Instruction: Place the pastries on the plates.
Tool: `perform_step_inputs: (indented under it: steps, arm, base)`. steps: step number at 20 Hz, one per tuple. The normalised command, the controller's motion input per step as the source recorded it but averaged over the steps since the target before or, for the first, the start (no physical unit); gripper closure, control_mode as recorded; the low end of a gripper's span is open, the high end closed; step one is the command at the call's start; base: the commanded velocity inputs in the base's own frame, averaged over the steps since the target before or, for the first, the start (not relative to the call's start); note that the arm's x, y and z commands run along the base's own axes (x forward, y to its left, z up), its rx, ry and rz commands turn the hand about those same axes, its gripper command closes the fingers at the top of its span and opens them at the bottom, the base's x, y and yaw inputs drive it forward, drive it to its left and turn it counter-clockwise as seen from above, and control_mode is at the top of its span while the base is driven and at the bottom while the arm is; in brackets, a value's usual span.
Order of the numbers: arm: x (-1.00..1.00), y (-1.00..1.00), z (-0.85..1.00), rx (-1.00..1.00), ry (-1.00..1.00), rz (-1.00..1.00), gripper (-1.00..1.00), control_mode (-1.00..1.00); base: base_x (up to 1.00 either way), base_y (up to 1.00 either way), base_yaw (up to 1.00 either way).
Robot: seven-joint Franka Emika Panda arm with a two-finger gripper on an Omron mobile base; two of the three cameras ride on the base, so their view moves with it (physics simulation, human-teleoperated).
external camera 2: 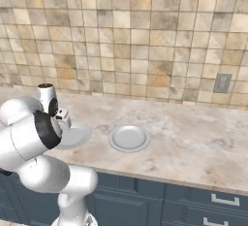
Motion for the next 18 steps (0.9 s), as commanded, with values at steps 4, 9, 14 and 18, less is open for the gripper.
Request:
perform_step_inputs:
  steps: [4, 9, 14, 18]
  arm:
    - [0.37, -0.81, 0.0, 0.0, 0.1, 0.13, 1.0, -1.0]
    - [0.42, -0.12, 0.0, 0.0, 0.2, 0.12, 1.0, -1.0]
    - [0.33, 0.0, -0.09, 0.0, 0.15, 0.09, 1.0, -1.0]
    - [0.11, 0.0, -0.17, 0.0, 0.08, 0.05, 1.0, -1.0]
  base:
    - [0.0, 0.0, 0.0]
    - [0.0, 0.0, 0.0]
    - [0.0, 0.0, 0.0]
    - [0.0, 0.0, 0.0]
